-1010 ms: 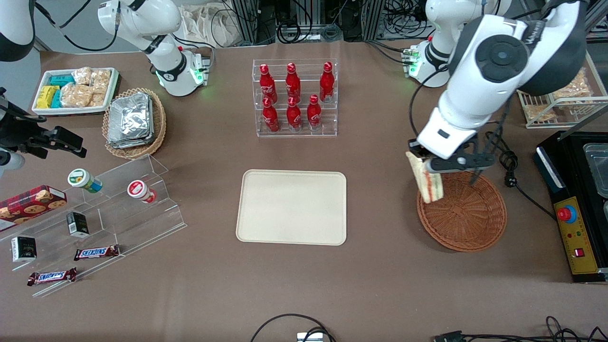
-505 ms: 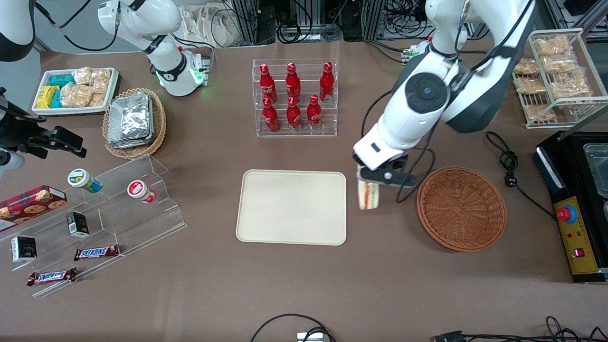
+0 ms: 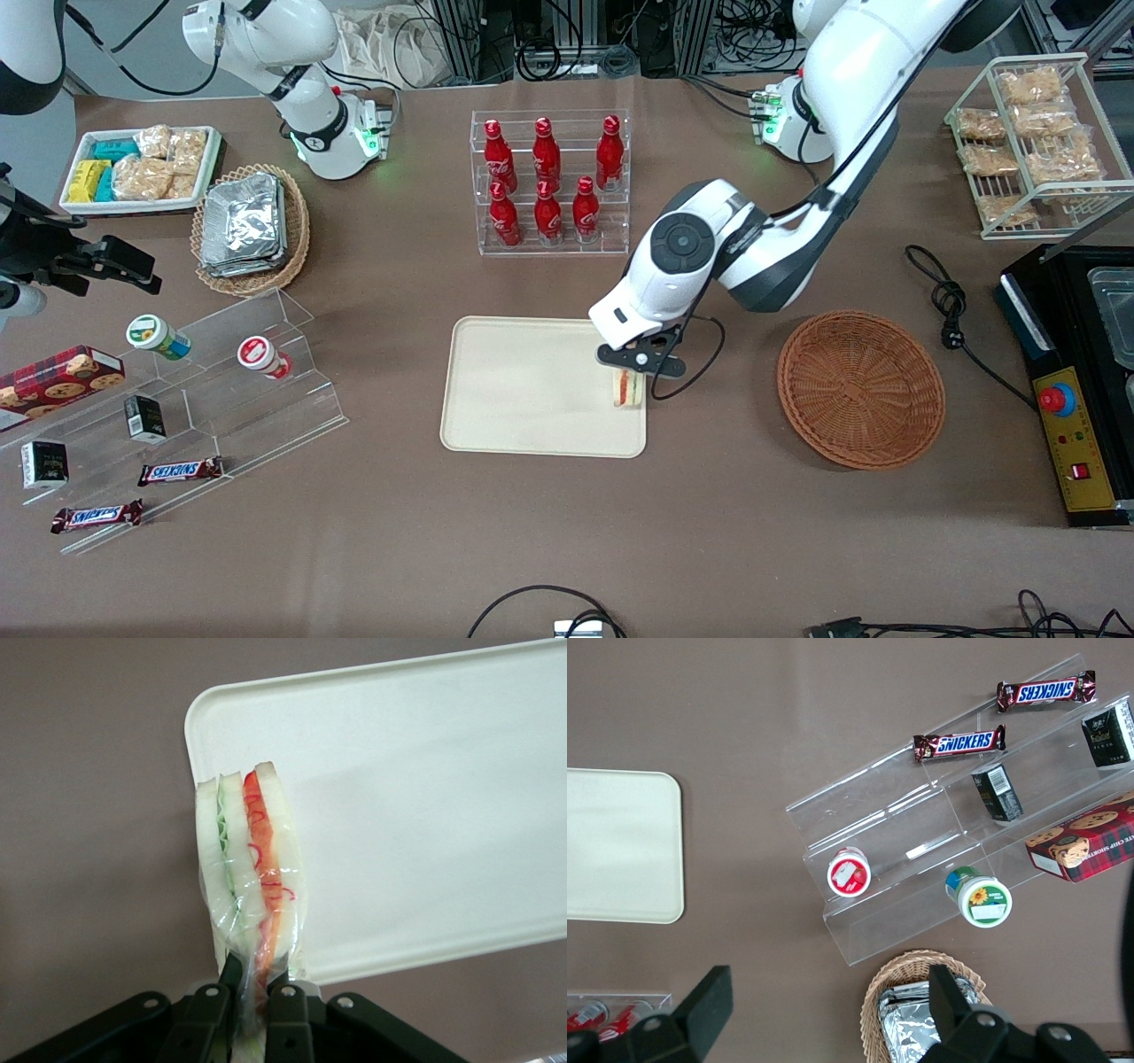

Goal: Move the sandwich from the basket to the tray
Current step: 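Carry the sandwich over the cream tray and lower it onto it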

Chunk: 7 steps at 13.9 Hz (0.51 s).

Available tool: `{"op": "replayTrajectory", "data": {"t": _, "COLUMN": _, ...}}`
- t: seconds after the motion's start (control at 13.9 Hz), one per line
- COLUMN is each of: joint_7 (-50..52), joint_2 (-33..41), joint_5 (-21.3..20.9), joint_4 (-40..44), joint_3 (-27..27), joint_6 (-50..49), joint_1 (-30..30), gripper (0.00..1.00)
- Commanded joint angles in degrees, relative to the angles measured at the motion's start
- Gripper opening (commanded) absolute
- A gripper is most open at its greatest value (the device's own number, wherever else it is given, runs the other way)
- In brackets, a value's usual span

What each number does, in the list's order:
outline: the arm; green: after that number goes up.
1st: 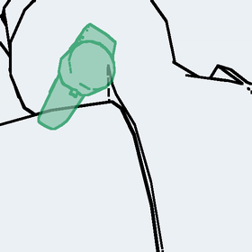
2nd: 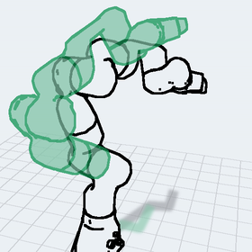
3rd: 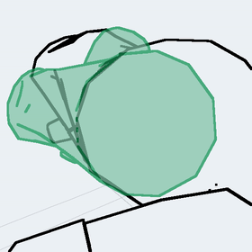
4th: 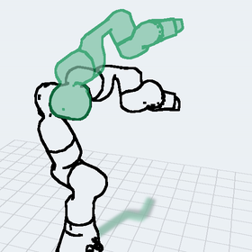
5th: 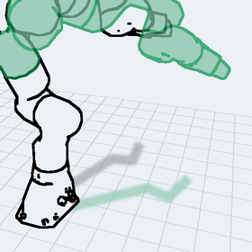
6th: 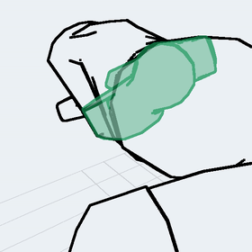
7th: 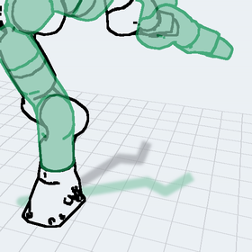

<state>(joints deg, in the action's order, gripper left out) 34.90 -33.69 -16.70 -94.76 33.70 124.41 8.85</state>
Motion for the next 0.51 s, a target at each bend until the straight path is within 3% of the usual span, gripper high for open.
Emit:
{"op": "replayTrajectory", "data": {"t": 0.0, "joint_7": 1.49, "joint_2": -3.92, "joint_5": -3.25, "joint_4": 2.21, "joint_3": 0.05, "joint_6": 2.41, "joint_1": 0.56, "gripper": 0.06}}
{"op": "replayTrajectory", "data": {"t": 0.36, "joint_7": 0.96, "joint_2": -6.47, "joint_5": -3.52, "joint_4": 2.21, "joint_3": -0.04, "joint_6": 6.28, "joint_1": 0.38, "gripper": 0.08}}
{"op": "replayTrajectory", "data": {"t": 0.43, "joint_7": 0.87, "joint_2": -7.00, "joint_5": -3.61, "joint_4": 2.21, "joint_3": -0.12, "joint_6": 6.63, "joint_1": 0.38, "gripper": 0.13}}
